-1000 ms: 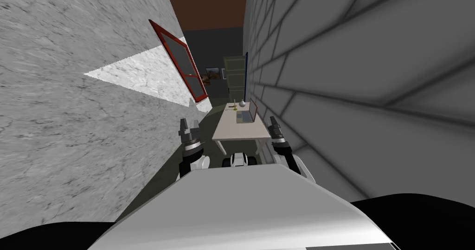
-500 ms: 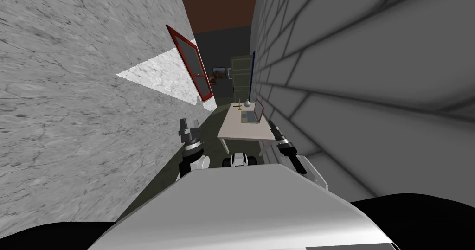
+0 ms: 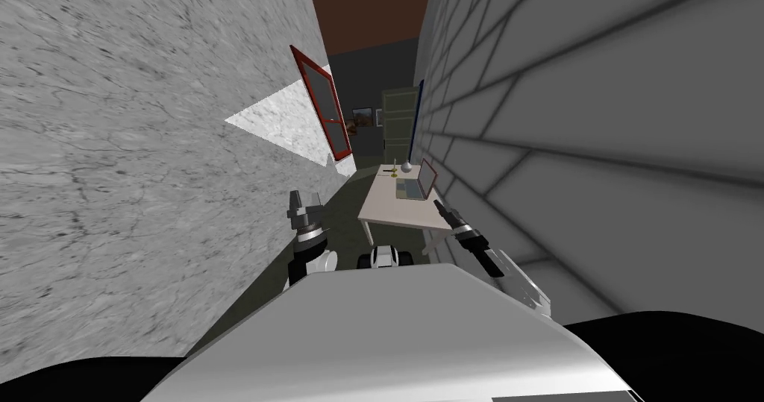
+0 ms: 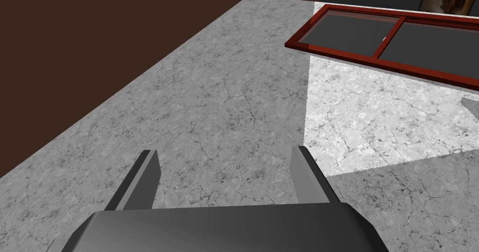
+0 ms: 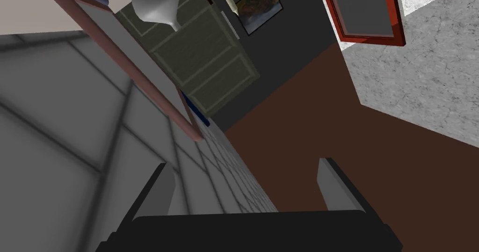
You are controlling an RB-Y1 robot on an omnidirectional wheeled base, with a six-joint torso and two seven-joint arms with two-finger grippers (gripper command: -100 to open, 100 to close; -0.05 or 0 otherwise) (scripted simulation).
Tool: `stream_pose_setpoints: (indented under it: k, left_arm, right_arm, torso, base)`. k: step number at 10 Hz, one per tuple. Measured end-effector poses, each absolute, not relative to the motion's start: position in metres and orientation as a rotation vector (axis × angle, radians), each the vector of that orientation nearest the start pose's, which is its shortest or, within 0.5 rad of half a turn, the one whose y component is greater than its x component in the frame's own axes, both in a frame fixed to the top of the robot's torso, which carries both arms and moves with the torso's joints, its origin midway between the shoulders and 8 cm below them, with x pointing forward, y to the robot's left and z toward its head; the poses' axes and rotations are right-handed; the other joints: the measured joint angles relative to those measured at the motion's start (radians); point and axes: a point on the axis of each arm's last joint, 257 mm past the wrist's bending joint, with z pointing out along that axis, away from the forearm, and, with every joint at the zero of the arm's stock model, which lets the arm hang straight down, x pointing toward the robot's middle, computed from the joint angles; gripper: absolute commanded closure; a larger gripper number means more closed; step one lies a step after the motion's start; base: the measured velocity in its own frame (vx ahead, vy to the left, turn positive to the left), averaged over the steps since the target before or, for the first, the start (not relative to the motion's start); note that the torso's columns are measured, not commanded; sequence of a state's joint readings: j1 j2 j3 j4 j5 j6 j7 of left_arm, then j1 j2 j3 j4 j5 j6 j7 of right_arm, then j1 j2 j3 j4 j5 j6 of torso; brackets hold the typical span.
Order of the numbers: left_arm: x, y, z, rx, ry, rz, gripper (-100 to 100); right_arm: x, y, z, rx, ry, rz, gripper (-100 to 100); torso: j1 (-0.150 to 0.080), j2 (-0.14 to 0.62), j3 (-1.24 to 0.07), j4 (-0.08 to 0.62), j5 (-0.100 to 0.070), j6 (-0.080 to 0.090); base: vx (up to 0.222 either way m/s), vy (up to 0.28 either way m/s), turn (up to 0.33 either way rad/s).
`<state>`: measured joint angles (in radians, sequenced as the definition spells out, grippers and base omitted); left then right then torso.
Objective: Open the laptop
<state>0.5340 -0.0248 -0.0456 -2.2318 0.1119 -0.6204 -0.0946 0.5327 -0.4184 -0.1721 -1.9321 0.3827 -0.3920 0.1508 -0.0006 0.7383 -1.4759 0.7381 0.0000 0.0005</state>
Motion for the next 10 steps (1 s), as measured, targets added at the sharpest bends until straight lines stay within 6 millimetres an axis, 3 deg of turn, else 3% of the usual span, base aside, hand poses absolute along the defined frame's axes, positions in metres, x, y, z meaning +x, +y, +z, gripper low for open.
stream_pose_setpoints:
  k: [5, 9, 10]
  left_arm:
    - [0.329, 0.286, 0.014, -0.690, 0.511, -1.314, 0]
    - [0.329, 0.286, 0.014, -0.690, 0.511, -1.314, 0]
    - [0.329, 0.286, 0.014, -0.690, 0.511, -1.314, 0]
  right_arm:
    - [0.382, -0.423, -0.190, 0.122, 1.560, 0.247, -100]
    - [0.376, -0.501, -0.202, -0.062, 1.678, -0.066, -100]
    - [0.373, -0.518, -0.197, -0.115, 1.699, -0.144, -100]
  torso:
    - [0.000, 0.000, 0.000, 0.000, 0.000, -0.001]
    - [0.001, -0.001, 0.000, 0.000, 0.000, 0.000]
    - [0.001, -0.001, -0.001, 0.000, 0.000, 0.000]
  base:
    - [0.009, 0.050, 0.166]
    - [0.015, 0.065, 0.188]
    - [0.018, 0.037, 0.054]
